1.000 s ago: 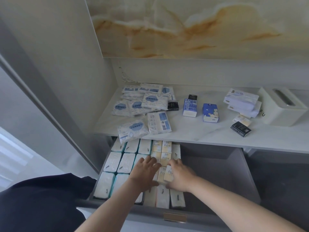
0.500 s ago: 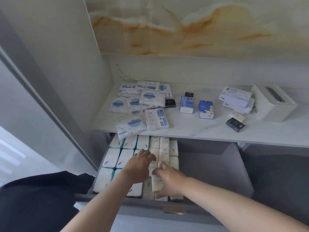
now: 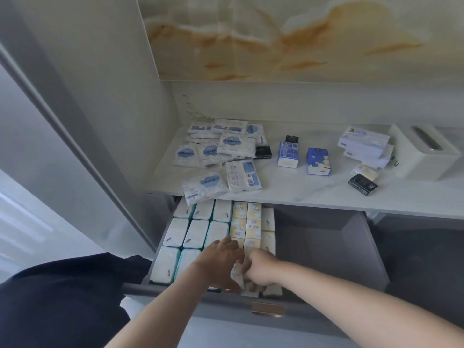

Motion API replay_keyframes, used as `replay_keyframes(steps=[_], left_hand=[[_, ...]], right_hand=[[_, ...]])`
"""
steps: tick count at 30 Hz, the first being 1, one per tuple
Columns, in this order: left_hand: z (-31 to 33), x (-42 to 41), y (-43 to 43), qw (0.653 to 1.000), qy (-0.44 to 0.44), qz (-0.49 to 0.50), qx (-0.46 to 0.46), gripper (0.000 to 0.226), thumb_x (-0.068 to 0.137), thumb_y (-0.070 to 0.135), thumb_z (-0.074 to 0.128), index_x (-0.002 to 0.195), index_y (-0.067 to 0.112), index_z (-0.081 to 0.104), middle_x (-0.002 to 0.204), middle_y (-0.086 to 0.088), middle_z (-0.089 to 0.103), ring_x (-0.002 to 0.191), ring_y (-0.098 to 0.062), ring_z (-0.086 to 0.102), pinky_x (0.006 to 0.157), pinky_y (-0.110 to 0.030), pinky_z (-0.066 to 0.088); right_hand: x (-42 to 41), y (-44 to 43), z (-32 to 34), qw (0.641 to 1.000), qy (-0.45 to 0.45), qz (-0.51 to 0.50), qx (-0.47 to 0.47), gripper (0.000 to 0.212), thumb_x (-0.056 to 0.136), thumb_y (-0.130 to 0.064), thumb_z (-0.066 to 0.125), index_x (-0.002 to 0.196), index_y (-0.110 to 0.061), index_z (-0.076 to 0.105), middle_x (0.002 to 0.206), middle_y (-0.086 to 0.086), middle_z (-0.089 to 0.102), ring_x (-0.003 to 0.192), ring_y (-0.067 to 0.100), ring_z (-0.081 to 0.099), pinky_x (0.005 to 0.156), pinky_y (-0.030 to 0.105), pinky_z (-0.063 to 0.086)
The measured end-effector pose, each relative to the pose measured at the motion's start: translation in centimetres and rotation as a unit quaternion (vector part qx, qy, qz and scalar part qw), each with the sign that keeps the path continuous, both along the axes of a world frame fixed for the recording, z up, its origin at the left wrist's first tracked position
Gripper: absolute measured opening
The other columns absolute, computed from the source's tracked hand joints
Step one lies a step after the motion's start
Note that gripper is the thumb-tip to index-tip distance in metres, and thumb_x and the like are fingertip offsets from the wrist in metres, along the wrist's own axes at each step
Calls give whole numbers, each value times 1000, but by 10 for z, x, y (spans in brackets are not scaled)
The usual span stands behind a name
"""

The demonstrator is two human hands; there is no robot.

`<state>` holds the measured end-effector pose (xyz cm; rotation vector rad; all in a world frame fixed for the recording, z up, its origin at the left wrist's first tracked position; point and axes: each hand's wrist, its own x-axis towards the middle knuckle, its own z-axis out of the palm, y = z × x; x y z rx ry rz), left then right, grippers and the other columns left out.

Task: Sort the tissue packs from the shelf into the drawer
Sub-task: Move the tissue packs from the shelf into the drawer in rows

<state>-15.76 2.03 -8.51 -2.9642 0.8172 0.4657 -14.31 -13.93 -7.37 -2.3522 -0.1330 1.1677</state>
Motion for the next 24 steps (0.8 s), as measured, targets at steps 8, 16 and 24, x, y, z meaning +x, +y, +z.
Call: replay_keyframes(steps=[8, 16, 24], left_hand=[[10, 7, -1, 1000, 19, 16, 3, 69, 73, 60, 72, 130, 27, 50, 129, 2, 44, 121, -19, 37, 102, -35, 39], [66, 68, -58, 982, -20, 100, -161, 30, 89, 42, 59, 117, 30, 61, 116, 7, 58, 110, -14, 53, 89, -34, 48], [104, 151, -178, 981, -68, 45, -179, 34, 94, 32, 53, 128, 28, 52, 122, 4, 56, 115, -16, 50, 87, -31, 44]], right_hand=[[14, -14, 18, 997, -37, 57, 42, 24, 94, -13, 50, 110, -19, 66, 110, 7, 71, 69, 14, 68, 55, 26, 51], [98, -105, 90, 946, -324, 18, 20, 20, 94, -22, 54, 106, -27, 70, 113, -9, 67, 101, 13, 61, 82, 25, 44], [181, -237, 106, 885, -385, 58, -254, 44, 87, -36, 56, 130, -26, 51, 129, 7, 45, 121, 27, 45, 83, 37, 43]])
